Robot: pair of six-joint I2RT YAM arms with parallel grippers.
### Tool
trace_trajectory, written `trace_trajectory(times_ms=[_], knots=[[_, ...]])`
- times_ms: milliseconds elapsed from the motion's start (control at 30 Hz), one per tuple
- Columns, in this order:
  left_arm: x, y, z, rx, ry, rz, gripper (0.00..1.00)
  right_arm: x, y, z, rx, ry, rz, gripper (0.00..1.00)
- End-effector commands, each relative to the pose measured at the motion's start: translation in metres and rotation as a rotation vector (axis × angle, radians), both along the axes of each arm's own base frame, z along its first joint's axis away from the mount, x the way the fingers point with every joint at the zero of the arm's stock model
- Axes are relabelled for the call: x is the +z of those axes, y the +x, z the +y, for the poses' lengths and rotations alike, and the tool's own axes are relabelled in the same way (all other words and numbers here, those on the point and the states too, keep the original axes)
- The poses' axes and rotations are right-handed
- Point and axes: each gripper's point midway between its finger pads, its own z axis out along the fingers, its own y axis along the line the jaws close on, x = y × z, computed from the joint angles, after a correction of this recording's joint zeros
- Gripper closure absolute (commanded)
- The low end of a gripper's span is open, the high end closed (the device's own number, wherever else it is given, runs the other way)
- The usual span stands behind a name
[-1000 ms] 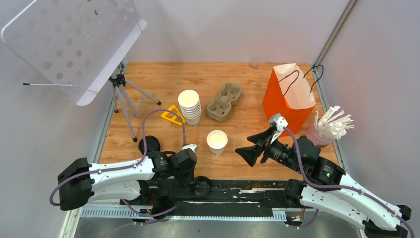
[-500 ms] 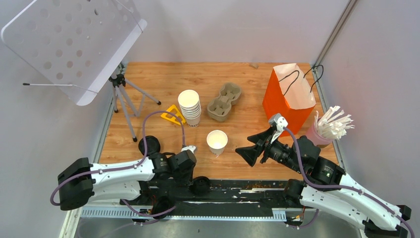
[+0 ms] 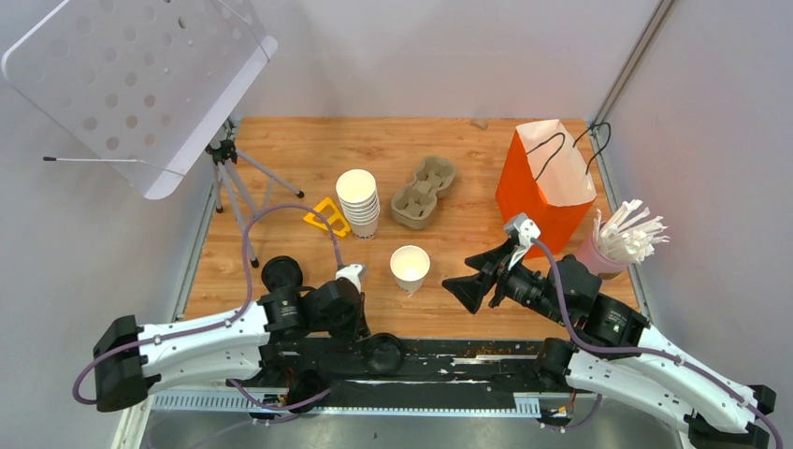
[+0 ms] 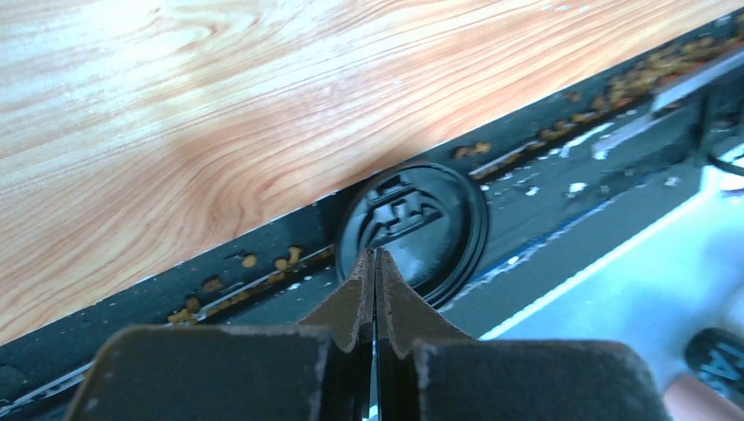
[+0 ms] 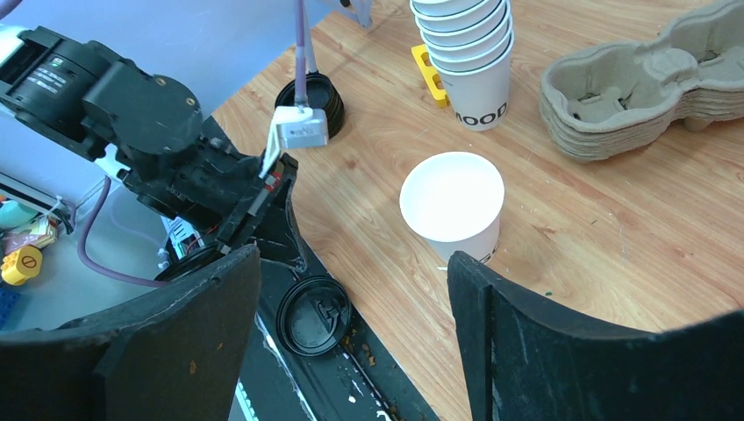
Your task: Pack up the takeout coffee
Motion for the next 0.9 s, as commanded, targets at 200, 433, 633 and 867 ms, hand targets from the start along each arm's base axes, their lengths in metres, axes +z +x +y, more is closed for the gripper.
trace_trajectory(times_ms=[200,433,633,867], knots=[[0.048,0.023,0.004,0.142,-0.129,-0.093,1.00,0.019,-0.003,0.009,0.033,0.062,-0.022,0.22],[0.018,0.006,0.006,0.024,0.012,-0.004,0.68,0.020,-0.002,0.007,0.021,0.066,-0.020,0.21],[0.001,0.001,0.010,-0.027,0.163,0.027,0.64,0.019,0.000,0.006,0.011,0.058,-0.022,0.21],[-0.003,-0.001,-0.003,-0.062,0.163,0.040,0.62,0.017,0.001,0.001,-0.007,0.052,-0.025,0.21]])
